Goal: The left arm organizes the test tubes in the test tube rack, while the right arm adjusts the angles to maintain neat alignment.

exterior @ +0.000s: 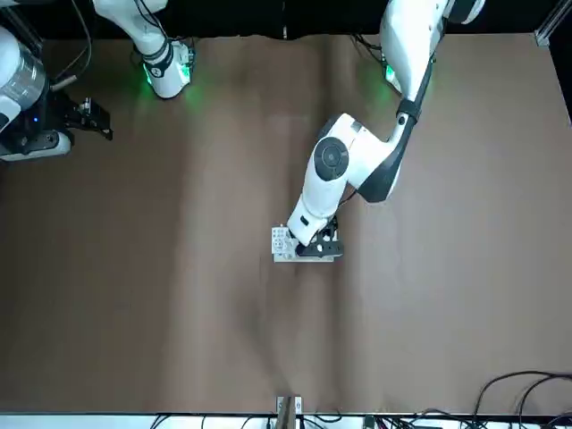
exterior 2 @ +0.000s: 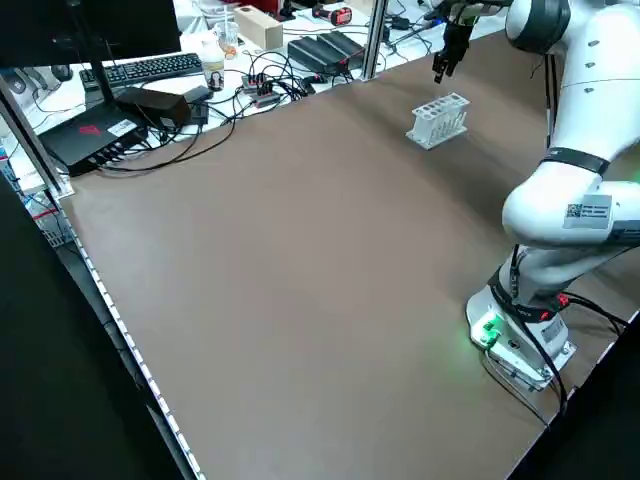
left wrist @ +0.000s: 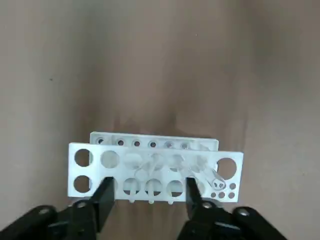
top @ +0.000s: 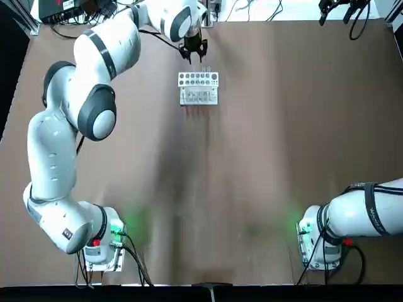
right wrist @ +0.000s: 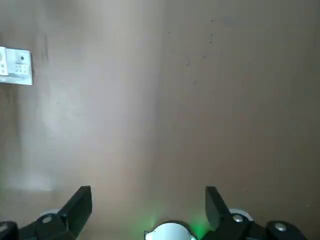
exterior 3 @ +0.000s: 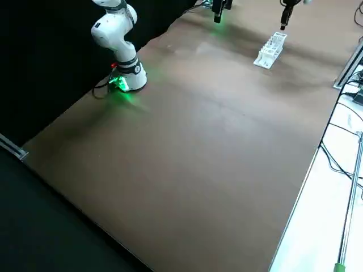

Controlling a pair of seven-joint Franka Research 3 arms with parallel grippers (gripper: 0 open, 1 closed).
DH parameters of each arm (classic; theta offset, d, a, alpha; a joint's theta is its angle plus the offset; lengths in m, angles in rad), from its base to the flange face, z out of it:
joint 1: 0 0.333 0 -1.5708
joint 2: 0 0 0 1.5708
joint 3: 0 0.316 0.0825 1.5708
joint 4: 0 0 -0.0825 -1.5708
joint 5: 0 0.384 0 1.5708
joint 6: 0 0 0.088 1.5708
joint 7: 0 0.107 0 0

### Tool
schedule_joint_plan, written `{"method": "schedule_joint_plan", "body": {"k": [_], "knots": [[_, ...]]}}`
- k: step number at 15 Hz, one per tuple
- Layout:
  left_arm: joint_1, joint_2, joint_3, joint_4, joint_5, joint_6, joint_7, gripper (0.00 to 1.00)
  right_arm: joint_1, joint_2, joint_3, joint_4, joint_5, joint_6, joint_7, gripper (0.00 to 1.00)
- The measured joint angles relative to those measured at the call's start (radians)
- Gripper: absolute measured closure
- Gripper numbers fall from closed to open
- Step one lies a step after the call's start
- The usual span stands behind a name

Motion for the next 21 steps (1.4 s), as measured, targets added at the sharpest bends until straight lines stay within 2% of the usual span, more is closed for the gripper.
{"method": "schedule_joint_plan", "body": {"k": [2, 4, 8, 10, 13, 17, 19, 21], "knots": [[0.019, -0.03, 0.001, 0.011, 0.0, -0.031, -0.001, 0.18, 0.0, 0.0, 0.0, 0.0, 0.0, 0.0, 0.0, 0.0], [0.058, -0.096, 0.004, 0.024, 0.0, -0.077, 0.0, 0.01, 0.0, 0.0, 0.001, 0.0, 0.0, 0.0, 0.0, 0.0], [0.188, -0.27, 0.006, 0.027, 0.0, -0.232, 0.09, 0.0, 0.031, 0.001, 0.007, 0.0, 0.003, 0.001, -0.002, 0.0], [0.285, -0.352, 0.006, 0.023, 0.0, -0.356, 0.231, 0.0, 0.111, 0.01, 0.01, -0.002, 0.006, 0.002, -0.002, 0.0], [0.376, -0.408, 0.006, 0.019, 0.0, -0.452, 0.381, 0.0, 0.18, 0.048, 0.012, -0.007, 0.059, 0.009, 0.0, 0.0], [0.48, -0.454, 0.006, 0.017, 0.0, -0.487, 0.524, 0.0, 0.197, 0.139, 0.012, -0.01, 0.235, 0.025, -0.001, 0.0], [0.523, -0.473, 0.005, 0.016, 0.0, -0.493, 0.548, 0.0, 0.23, 0.158, 0.012, -0.009, 0.283, 0.069, 0.0, 0.0], [0.566, -0.487, 0.004, 0.014, 0.0, -0.505, 0.582, 0.0, 0.3, 0.16, 0.013, -0.008, 0.294, 0.151, 0.066, 0.0]]}}
